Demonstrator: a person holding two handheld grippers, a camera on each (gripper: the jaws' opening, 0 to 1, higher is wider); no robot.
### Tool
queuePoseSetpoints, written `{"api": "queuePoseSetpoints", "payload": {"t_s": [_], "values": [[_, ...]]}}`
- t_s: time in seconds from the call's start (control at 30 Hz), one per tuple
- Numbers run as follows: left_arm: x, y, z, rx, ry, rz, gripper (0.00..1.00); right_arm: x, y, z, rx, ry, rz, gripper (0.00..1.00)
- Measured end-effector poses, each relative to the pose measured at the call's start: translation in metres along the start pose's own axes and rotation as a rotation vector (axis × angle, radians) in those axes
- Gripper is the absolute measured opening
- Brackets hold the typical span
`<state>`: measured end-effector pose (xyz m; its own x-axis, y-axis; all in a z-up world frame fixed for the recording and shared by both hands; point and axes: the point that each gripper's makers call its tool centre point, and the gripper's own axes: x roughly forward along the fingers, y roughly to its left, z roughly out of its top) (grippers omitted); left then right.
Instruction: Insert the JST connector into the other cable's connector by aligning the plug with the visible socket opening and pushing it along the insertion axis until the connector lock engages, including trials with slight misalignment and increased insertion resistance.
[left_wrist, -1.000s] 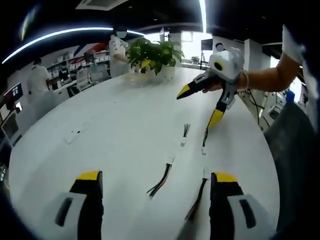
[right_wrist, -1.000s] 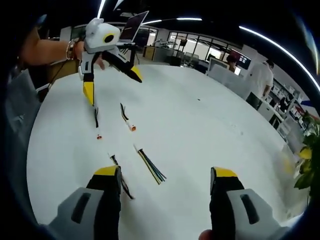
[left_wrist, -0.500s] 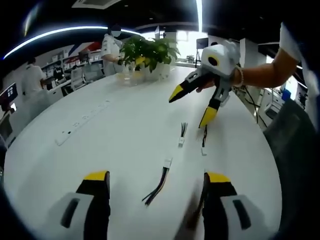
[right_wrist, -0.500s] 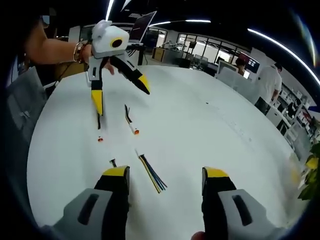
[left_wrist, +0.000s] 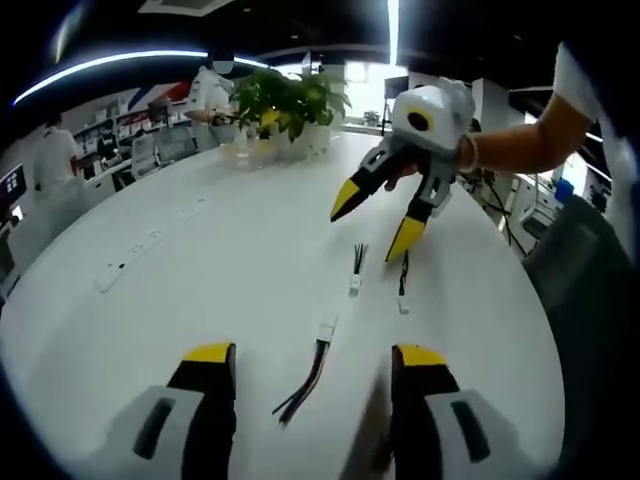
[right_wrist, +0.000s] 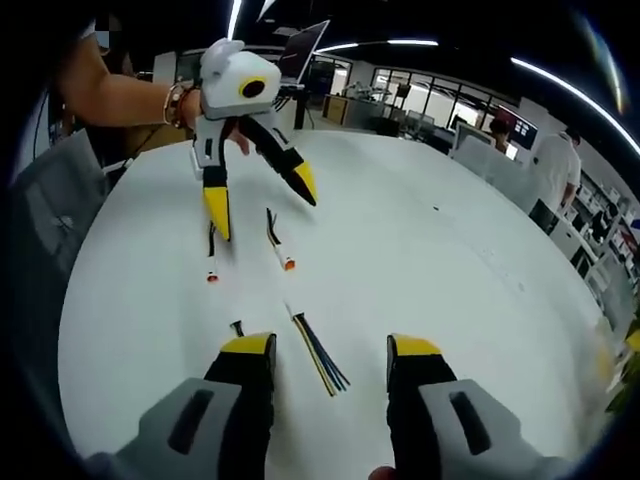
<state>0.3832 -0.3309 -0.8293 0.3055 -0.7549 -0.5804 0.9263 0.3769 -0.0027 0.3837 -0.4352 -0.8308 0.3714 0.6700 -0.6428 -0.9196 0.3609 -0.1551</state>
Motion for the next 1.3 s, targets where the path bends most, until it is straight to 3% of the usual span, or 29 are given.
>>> {"api": "queuePoseSetpoints", "payload": {"t_s": [0.6,1.3], "values": [[0.011,-0.006,0.001,0.009,-0.008,-0.072,0.29,0.015,0.016,0.003,-0.029,-0.014,0.13,0.29],[0.021,-0.008,-0.003,0.021,-0.022,-0.113,0.11,0.024,0.026,0.0,-0.025,-0.022,0.223,0.17]]}}
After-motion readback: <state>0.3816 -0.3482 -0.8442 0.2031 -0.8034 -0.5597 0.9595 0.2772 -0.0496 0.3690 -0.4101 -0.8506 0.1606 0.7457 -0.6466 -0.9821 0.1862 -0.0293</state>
